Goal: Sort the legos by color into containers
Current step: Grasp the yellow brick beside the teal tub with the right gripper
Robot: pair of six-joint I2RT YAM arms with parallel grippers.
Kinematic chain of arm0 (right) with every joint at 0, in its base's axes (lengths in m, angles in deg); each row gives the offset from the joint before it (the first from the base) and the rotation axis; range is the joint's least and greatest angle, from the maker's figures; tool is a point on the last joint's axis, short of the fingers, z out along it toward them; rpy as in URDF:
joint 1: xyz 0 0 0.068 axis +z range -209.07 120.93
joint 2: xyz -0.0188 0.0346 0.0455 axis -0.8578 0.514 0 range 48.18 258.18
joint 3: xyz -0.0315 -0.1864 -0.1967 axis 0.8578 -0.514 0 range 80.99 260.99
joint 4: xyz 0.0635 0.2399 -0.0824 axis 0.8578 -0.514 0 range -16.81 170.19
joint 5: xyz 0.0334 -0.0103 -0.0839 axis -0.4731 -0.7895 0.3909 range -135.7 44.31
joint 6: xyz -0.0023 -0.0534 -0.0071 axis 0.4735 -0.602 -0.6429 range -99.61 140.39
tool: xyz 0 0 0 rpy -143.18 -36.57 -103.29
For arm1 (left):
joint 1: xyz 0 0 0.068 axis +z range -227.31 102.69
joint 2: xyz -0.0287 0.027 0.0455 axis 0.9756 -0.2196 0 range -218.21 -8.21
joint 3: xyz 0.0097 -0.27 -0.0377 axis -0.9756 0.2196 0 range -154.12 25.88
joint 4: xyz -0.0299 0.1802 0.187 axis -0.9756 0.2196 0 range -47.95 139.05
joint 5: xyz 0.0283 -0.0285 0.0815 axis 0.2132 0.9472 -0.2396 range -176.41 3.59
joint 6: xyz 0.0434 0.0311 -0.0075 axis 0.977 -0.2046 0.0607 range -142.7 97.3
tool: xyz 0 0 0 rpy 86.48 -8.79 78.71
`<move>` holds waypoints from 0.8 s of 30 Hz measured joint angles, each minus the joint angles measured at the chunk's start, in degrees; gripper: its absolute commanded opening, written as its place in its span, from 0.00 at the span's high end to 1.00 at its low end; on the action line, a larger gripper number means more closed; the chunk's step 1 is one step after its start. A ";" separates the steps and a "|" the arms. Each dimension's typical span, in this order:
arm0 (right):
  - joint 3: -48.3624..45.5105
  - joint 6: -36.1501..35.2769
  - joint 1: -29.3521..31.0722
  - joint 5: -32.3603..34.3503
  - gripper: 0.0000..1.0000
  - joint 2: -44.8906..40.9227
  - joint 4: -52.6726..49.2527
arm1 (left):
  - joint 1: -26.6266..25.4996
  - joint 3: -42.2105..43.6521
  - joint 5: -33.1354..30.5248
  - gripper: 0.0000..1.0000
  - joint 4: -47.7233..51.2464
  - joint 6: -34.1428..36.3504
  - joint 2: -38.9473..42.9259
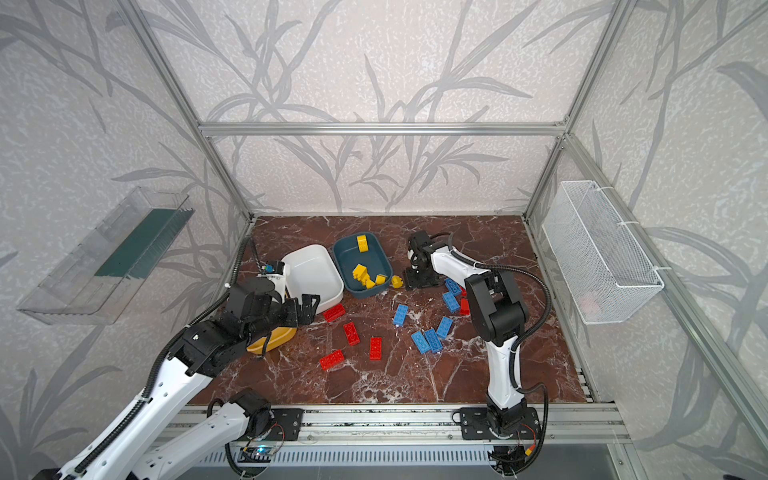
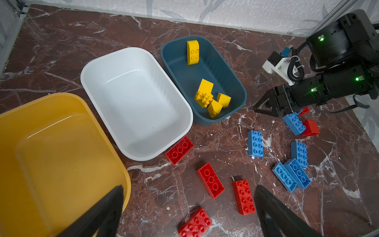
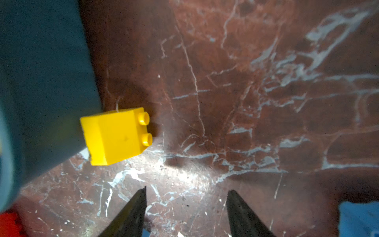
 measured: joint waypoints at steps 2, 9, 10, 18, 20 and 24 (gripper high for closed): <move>0.00 0.11 1.07 0.31 0.26 -0.04 1.18 | 0.00 0.00 -0.09 0.01 0.00 0.02 0.00; 0.85 1.22 4.59 1.07 0.23 0.76 3.19 | 0.00 0.00 -0.15 0.01 0.00 0.09 0.00; 0.90 1.33 4.63 1.36 0.24 0.94 3.45 | 0.00 0.00 -0.15 0.01 0.02 0.11 0.00; 1.66 2.60 4.31 4.92 0.31 3.98 5.16 | 0.00 0.04 -0.15 0.01 0.02 0.15 -0.02; 1.70 2.80 4.28 5.64 0.34 4.35 5.55 | 0.00 0.07 -0.15 0.01 0.00 0.15 -0.04; 2.40 3.23 4.28 6.67 0.41 4.52 6.45 | 0.00 0.13 -0.15 0.01 0.02 0.15 -0.13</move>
